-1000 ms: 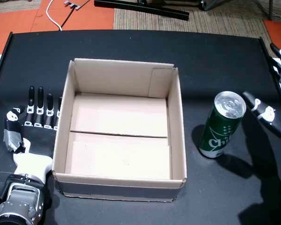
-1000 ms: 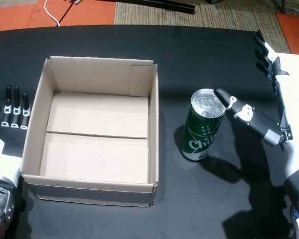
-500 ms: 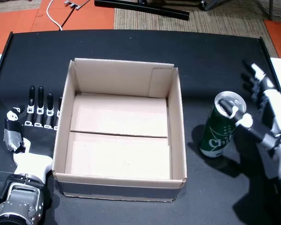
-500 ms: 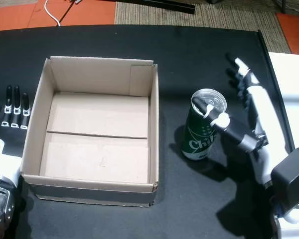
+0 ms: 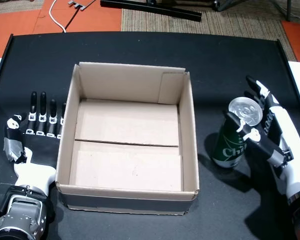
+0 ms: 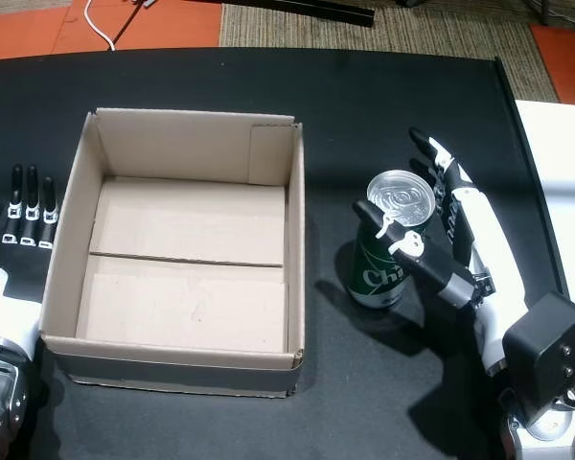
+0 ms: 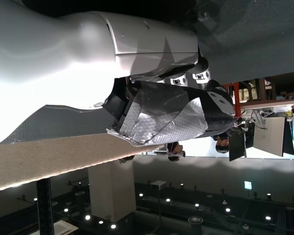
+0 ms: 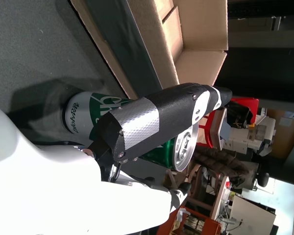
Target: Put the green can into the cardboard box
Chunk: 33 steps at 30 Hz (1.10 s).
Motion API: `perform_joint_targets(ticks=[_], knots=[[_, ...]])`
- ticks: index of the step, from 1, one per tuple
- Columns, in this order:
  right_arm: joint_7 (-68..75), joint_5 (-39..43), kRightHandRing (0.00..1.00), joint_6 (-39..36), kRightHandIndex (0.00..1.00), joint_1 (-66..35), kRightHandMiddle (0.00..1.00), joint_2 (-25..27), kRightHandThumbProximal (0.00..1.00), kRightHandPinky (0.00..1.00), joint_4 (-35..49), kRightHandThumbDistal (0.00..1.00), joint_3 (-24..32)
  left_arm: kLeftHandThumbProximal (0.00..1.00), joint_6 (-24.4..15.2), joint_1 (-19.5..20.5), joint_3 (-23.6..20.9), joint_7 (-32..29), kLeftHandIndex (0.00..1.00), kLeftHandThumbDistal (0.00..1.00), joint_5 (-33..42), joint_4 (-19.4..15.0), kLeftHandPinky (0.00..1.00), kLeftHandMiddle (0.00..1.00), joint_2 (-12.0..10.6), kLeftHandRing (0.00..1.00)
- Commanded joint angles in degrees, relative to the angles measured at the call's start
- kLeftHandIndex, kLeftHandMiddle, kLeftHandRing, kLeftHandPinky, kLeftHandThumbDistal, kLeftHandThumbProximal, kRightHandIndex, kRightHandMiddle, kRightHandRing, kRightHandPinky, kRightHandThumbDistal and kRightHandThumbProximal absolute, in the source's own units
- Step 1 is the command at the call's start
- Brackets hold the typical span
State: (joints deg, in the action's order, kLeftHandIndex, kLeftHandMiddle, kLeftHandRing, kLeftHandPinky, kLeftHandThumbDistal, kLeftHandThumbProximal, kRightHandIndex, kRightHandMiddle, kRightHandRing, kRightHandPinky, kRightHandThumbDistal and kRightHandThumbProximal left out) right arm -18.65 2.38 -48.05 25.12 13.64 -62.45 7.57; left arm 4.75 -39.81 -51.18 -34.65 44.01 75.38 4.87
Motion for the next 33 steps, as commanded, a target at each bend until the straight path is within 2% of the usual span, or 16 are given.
perform_joint_targets(ticks=[1, 3, 7, 12, 17, 33], knots=[[-1.0, 1.7, 1.00, 0.6, 1.00, 0.5, 1.00, -0.5, 0.56, 1.00, -1.0, 1.00, 0.9, 0.77, 0.2, 2.8, -0.1, 2.1, 0.49, 0.02, -0.5, 1.5, 0.72, 0.47, -0.1, 0.58], [-1.6, 2.2, 1.00, 0.9, 1.00, 1.1, 1.00, -0.5, 0.56, 1.00, -1.9, 1.00, 1.4, 0.79, -0.2, 2.9, 0.3, 1.5, 0.49, 0.01, -0.8, 1.4, 0.75, 0.48, 0.0, 0.61], [-1.4, 1.9, 1.00, 1.2, 1.00, 2.4, 1.00, -0.3, 0.55, 1.00, -4.2, 1.00, 1.6, 0.78, -0.4, 2.8, 0.4, 1.6, 0.46, 0.02, -0.8, 1.4, 0.72, 0.47, 0.1, 0.61], [1.1, -0.1, 1.00, 2.2, 1.00, 3.9, 1.00, 0.0, 0.53, 1.00, -6.7, 1.00, 0.9, 0.79, 0.6, 2.9, -0.1, 0.8, 0.47, 0.01, -0.2, 1.4, 0.80, 0.48, 0.3, 0.63], [2.1, -0.6, 1.00, 3.5, 1.00, 4.9, 1.00, -0.6, 0.51, 1.00, -8.1, 1.00, 0.9, 0.78, 0.3, 3.0, 0.1, 1.1, 0.47, 0.02, -0.6, 1.4, 0.76, 0.48, 0.3, 0.61], [2.1, -0.2, 1.00, 4.9, 1.00, 5.1, 1.00, -1.2, 0.51, 1.00, -8.8, 1.00, 1.2, 0.78, 0.0, 3.0, 0.2, 2.0, 0.48, 0.02, -0.7, 1.5, 0.75, 0.47, 0.0, 0.59]])
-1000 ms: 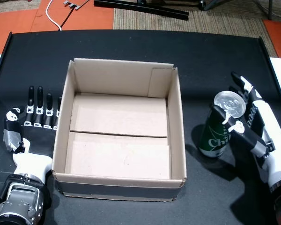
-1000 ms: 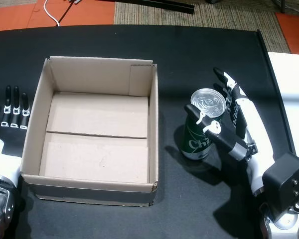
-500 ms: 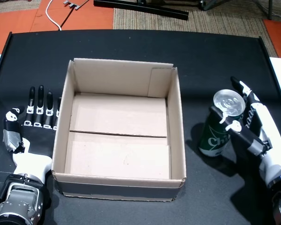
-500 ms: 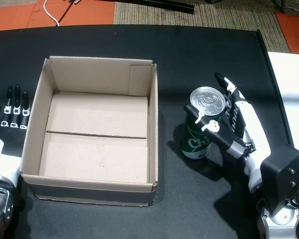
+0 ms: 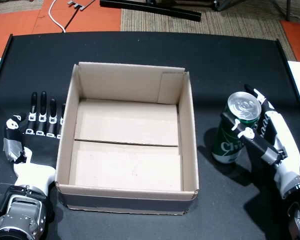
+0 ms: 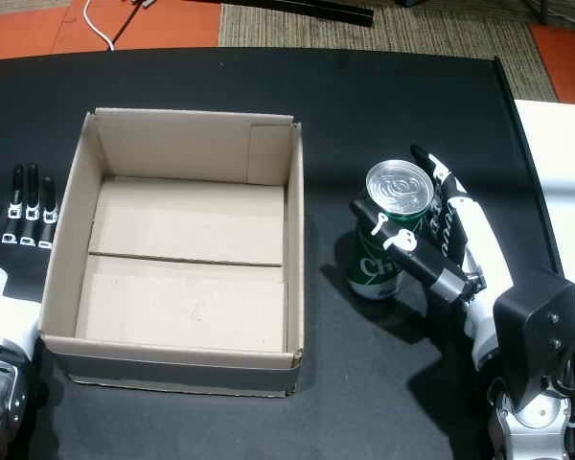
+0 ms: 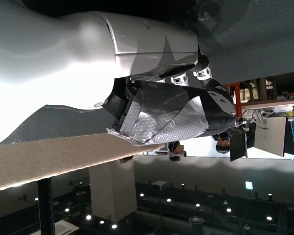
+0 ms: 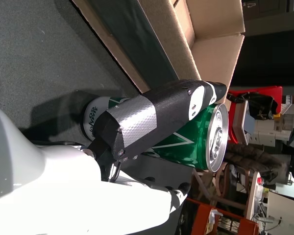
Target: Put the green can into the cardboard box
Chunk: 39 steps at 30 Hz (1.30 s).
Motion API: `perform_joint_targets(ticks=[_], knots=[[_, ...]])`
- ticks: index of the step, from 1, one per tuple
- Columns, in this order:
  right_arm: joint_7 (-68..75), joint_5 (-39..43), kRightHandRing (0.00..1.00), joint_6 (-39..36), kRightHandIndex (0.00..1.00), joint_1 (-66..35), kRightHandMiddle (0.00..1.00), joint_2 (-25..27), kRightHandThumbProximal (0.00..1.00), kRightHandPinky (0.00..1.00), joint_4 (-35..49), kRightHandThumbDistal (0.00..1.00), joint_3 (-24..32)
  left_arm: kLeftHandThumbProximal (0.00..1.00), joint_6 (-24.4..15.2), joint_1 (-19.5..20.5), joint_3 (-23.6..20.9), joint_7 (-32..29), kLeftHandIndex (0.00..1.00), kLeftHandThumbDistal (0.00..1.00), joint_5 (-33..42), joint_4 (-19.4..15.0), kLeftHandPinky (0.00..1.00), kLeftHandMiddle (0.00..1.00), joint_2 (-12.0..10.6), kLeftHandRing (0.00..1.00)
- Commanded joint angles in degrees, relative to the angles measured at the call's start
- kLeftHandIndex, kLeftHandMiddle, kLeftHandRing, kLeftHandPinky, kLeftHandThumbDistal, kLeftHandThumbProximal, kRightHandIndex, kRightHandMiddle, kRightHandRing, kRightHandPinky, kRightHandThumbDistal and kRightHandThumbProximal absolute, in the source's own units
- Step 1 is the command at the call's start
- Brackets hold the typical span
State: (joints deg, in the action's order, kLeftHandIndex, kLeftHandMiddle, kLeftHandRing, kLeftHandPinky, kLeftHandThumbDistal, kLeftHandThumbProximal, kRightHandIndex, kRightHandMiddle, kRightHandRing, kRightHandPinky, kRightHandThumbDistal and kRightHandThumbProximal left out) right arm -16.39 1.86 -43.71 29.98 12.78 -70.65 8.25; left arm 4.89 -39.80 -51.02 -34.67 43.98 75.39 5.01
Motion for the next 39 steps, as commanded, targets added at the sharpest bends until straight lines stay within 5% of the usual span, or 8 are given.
perform_joint_targets(ticks=[1, 26, 32, 35, 37, 39], knots=[[-0.2, 0.2, 1.00, 0.6, 1.00, 0.2, 1.00, -0.3, 0.52, 1.00, -0.6, 1.00, 0.5, 0.77, 0.0, 3.1, 0.0, 1.9, 0.48, 0.02, -0.7, 1.5, 0.76, 0.47, -0.1, 0.60], [-2.9, -0.9, 0.98, 3.5, 0.99, 4.9, 0.98, -3.4, 0.51, 1.00, -2.3, 1.00, -0.4, 0.79, 0.6, 3.0, -0.1, 1.8, 0.48, 0.01, -0.5, 1.4, 0.75, 0.48, 0.2, 0.58], [-0.6, -1.3, 0.91, 4.8, 0.98, 5.0, 0.92, -3.6, 0.44, 0.97, -2.5, 1.00, -0.3, 0.80, 0.2, 2.9, -0.1, 1.4, 0.48, 0.02, -0.4, 1.4, 0.76, 0.48, 0.2, 0.60], [4.4, -3.8, 0.81, 4.8, 0.91, 4.8, 0.83, -3.3, 0.19, 0.88, -2.5, 0.58, -1.7, 0.81, 0.1, 2.7, -0.3, 1.8, 0.47, 0.00, -0.3, 1.4, 0.75, 0.47, 0.3, 0.60], [9.2, -6.7, 0.72, 4.3, 0.76, 4.4, 0.72, -2.7, 0.06, 0.79, -2.5, 0.22, -3.2, 0.81, 0.2, 2.6, -0.4, 1.6, 0.46, 0.01, -0.2, 1.4, 0.77, 0.48, 0.3, 0.61], [13.4, -8.6, 0.62, 4.2, 0.62, 4.0, 0.59, -2.5, 0.00, 0.70, -2.6, 0.02, -4.2, 0.80, 0.6, 2.7, -0.7, 0.9, 0.47, 0.03, 0.0, 1.4, 0.78, 0.48, 0.4, 0.61]])
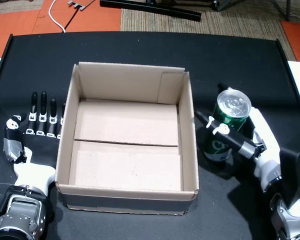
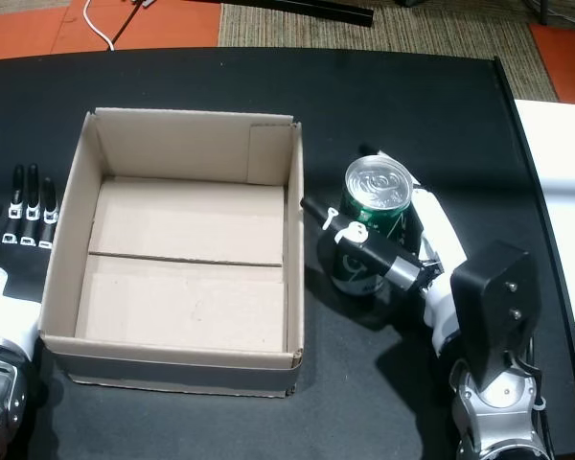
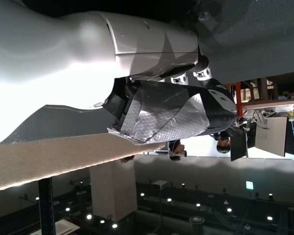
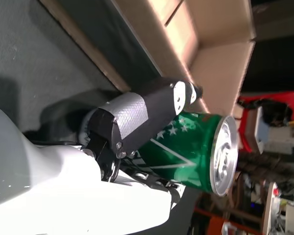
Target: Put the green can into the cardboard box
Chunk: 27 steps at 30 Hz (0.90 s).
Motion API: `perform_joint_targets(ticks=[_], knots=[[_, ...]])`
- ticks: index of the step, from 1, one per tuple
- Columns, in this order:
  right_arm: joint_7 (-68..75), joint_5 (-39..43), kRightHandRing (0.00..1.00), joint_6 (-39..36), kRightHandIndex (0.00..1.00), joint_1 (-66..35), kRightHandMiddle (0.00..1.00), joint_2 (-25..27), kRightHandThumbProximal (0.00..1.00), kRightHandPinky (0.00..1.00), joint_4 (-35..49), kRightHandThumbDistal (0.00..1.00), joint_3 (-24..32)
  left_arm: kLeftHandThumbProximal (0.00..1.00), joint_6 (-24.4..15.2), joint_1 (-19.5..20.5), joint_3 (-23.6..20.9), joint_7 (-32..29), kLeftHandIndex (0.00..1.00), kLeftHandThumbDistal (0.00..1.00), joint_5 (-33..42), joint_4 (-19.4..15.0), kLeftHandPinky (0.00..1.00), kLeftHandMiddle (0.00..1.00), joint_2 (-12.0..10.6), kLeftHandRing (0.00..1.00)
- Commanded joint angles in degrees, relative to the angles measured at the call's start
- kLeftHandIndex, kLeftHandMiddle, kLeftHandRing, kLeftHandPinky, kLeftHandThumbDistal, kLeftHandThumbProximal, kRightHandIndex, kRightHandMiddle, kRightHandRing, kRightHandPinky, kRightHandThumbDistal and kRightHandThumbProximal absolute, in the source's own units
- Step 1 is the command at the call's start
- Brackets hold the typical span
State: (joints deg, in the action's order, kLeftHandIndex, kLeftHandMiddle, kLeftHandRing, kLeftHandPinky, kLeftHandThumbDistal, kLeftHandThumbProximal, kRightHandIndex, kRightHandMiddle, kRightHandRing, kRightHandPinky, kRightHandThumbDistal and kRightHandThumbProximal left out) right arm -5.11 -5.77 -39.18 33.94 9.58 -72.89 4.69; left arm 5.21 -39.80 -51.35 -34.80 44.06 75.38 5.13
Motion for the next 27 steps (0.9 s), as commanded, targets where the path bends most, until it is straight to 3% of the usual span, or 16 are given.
perform_joint_targets(ticks=[1, 7, 12, 21, 27], knots=[[4.1, -1.9, 0.57, -0.5, 0.57, -0.2, 0.54, 0.8, 0.00, 0.65, -0.4, 0.00, -1.1, 0.79, 0.2, 2.7, -0.4, 1.1, 0.47, 0.03, 0.0, 1.5, 0.77, 0.47, 0.3, 0.60], [9.6, -4.6, 0.44, -1.4, 0.36, -1.2, 0.36, 1.5, 0.00, 0.55, -0.6, 0.00, -2.4, 0.78, -0.1, 2.5, -0.5, 1.3, 0.45, 0.03, -0.3, 1.4, 0.75, 0.46, 0.3, 0.60], [10.5, -4.9, 0.40, -1.8, 0.30, -1.4, 0.31, 1.9, 0.00, 0.54, -0.7, 0.00, -2.4, 0.75, -0.1, 2.3, -0.7, 1.9, 0.45, 0.05, -0.3, 1.5, 0.72, 0.46, 0.3, 0.60], [10.4, -4.6, 0.38, -1.0, 0.27, -1.1, 0.28, 3.0, 0.00, 0.53, -0.9, 0.00, -1.9, 0.80, -0.3, 1.9, -0.5, 2.8, 0.46, 0.00, -0.6, 1.4, 0.72, 0.46, 0.2, 0.59], [15.0, -7.9, 0.29, -6.2, 0.15, 0.3, 0.16, 4.9, 0.00, 0.50, 1.1, 0.00, -3.9, 0.77, -0.4, 2.0, -0.2, 2.2, 0.45, 0.03, -0.9, 1.5, 0.71, 0.46, 0.2, 0.60]])
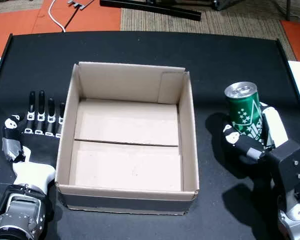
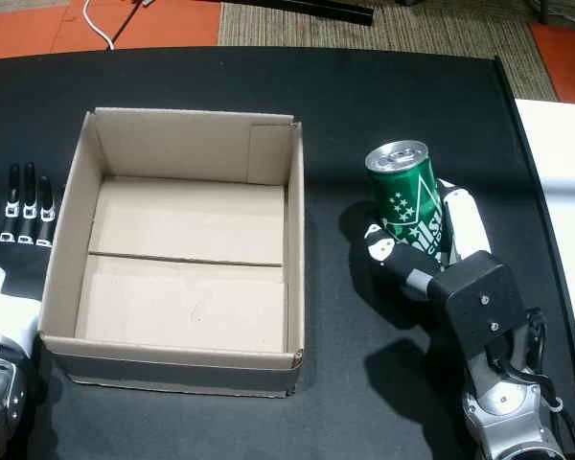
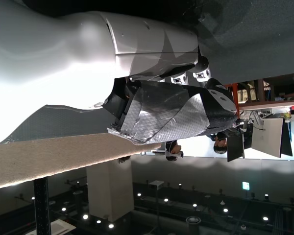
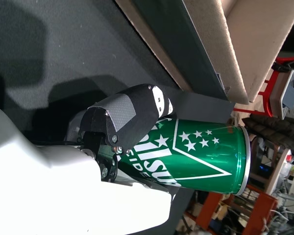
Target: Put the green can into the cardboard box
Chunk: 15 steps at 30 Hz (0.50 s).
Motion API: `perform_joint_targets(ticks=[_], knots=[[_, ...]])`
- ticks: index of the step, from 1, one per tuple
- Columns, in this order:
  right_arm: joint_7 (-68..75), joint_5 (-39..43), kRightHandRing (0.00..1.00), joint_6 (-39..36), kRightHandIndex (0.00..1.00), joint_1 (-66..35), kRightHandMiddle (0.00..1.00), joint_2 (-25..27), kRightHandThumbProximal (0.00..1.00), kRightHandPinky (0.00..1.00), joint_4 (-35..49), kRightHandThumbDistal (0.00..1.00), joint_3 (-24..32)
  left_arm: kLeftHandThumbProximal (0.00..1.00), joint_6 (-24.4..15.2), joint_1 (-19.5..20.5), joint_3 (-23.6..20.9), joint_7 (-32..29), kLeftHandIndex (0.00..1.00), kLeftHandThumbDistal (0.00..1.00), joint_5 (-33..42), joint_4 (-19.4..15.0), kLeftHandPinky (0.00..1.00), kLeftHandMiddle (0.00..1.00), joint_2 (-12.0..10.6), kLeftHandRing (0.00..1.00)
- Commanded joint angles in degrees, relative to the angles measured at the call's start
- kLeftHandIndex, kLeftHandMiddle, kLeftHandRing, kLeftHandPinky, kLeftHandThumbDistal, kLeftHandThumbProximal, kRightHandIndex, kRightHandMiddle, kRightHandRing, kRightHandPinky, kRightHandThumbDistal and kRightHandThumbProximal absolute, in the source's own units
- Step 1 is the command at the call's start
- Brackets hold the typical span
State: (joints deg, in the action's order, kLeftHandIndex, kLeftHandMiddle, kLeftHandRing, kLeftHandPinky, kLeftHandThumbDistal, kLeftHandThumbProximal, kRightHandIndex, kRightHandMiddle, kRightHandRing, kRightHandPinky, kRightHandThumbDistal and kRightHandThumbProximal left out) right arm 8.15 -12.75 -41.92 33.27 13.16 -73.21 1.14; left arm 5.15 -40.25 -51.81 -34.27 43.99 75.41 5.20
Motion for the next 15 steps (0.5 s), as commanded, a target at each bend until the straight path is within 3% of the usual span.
perform_joint_targets(ticks=[1, 4, 8, 10, 12, 15], knots=[[2.8, -1.7, 0.28, -4.7, 0.14, 1.4, 0.15, 1.8, 0.00, 0.49, 2.1, 0.00, -0.9, 0.75, -0.2, 2.5, 0.2, 1.6, 0.46, 0.03, -0.7, 1.5, 0.71, 0.46, 0.1, 0.60], [4.0, -2.3, 0.22, -9.8, 0.11, 3.3, 0.12, 3.3, 0.00, 0.47, 5.2, 0.00, -1.1, 0.77, -0.3, 2.4, 0.2, 1.9, 0.44, 0.02, -0.8, 1.5, 0.71, 0.45, 0.0, 0.58], [6.3, -3.7, 0.23, -16.2, 0.09, 6.3, 0.11, 5.4, 0.00, 0.43, 9.8, 0.00, -1.0, 0.77, -0.1, 2.5, 0.0, 1.5, 0.44, 0.03, -0.5, 1.6, 0.75, 0.45, -0.2, 0.58], [6.3, -3.7, 0.19, -18.2, 0.06, 8.8, 0.07, 6.5, 0.00, 0.40, 12.5, 0.02, -0.7, 0.75, -0.2, 2.4, 0.0, 1.8, 0.45, 0.05, -0.6, 1.6, 0.74, 0.45, -0.4, 0.58], [6.5, -4.5, 0.08, -19.6, 0.00, 11.6, 0.01, 8.1, 0.00, 0.37, 15.1, 0.05, -0.5, 0.74, -0.3, 2.3, 0.0, 2.2, 0.44, 0.04, -0.6, 1.6, 0.72, 0.44, -0.5, 0.56], [8.2, -6.7, 0.08, -20.2, 0.00, 15.5, 0.01, 10.8, 0.00, 0.36, 18.0, 0.05, 0.1, 0.74, -0.6, 2.1, 0.1, 2.7, 0.44, 0.03, -0.7, 1.6, 0.70, 0.44, -0.7, 0.56]])
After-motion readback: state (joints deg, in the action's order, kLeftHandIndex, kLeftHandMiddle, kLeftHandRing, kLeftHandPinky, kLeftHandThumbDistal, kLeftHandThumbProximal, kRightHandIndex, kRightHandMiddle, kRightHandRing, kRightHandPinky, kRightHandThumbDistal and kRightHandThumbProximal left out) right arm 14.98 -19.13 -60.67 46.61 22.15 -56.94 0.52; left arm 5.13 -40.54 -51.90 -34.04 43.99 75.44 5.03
